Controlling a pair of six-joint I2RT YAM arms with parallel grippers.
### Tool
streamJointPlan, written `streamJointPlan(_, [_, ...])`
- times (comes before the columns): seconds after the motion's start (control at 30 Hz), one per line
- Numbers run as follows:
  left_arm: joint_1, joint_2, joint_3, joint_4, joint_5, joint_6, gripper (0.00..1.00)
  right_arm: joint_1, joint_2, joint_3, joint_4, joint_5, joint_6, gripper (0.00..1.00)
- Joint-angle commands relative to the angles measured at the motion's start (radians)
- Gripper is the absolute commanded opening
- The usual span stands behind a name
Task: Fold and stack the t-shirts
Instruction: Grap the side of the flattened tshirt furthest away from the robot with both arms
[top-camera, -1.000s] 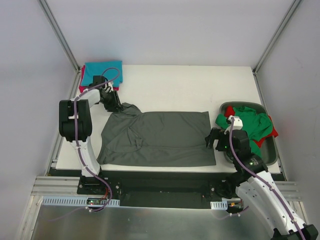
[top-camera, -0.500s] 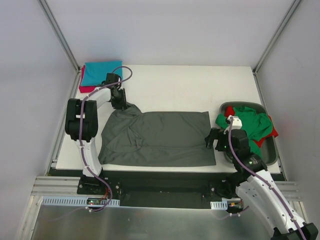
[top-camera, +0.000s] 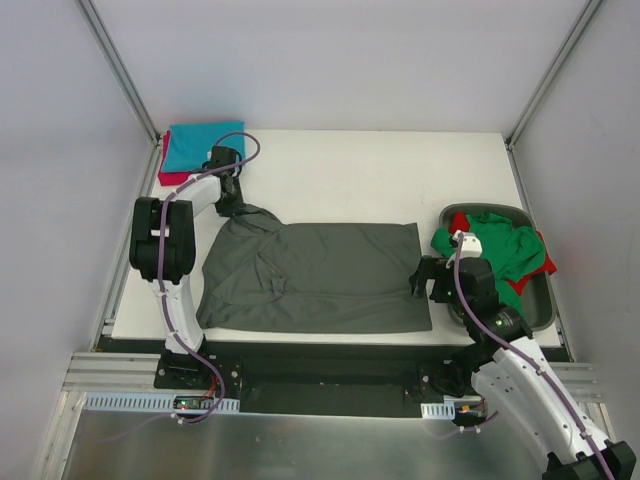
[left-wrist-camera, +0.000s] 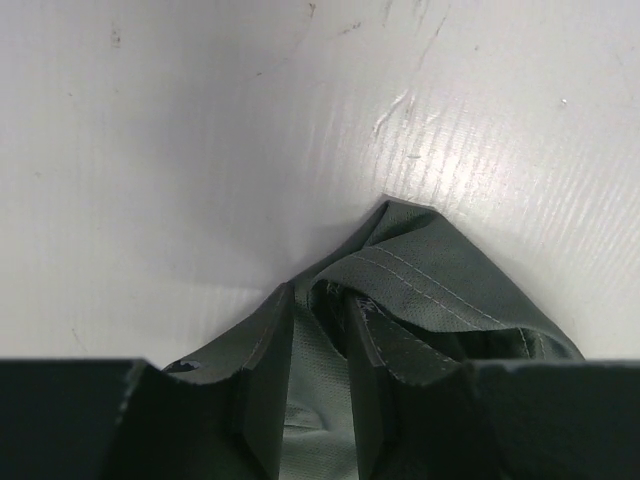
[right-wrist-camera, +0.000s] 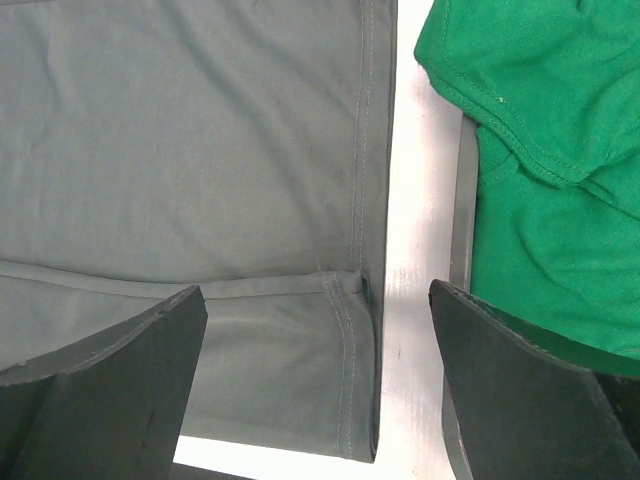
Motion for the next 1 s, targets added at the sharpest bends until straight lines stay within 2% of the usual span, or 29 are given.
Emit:
streamJointPlan(0.0, [0.007,-0.058,-0.005,-0.005,-0.065,-0.017,0.26,-0.004,0.009,0.0,0.035,0.012,-0.008,0.96])
streamJointPlan(0.27, [0.007,-0.105,-0.043,0.021,-0.067,-0.017,0.22,-0.004,0.031,0.004,0.038,0.013,-0.009,0.96])
streamJointPlan(0.37, [0.007,-0.113,-0.051,0.022,-0.076,-0.015,0.03,-0.004,0.049,0.01,0.04,0.01,-0.008,0.96])
streamJointPlan(0.4, [0.007,-0.114,-0.052,0.022,-0.078,-0.015,0.0,-0.002,0.054,0.012,0.038,0.013,-0.008,0.96])
streamJointPlan(0.67, [0.007,-0.15,-0.089,0.041,-0.085,-0.017,0.0,-0.004,0.07,0.027,0.03,0.03,-0.013,0.96])
streamJointPlan(0.8, [0.007,-0.165,-0.11,0.056,-0.061,-0.026,0.0,-0.002,0.098,0.067,0.043,0.079,0.046,0.96])
streamJointPlan(0.87, [0.007,-0.169,-0.118,0.062,-0.062,-0.032,0.0,-0.004,0.15,0.119,0.067,0.063,0.044,0.96])
streamJointPlan(0.97, [0.007,-0.174,-0.126,0.07,-0.053,-0.04,0.0,-0.004,0.314,0.249,0.06,0.067,0.032,0.96])
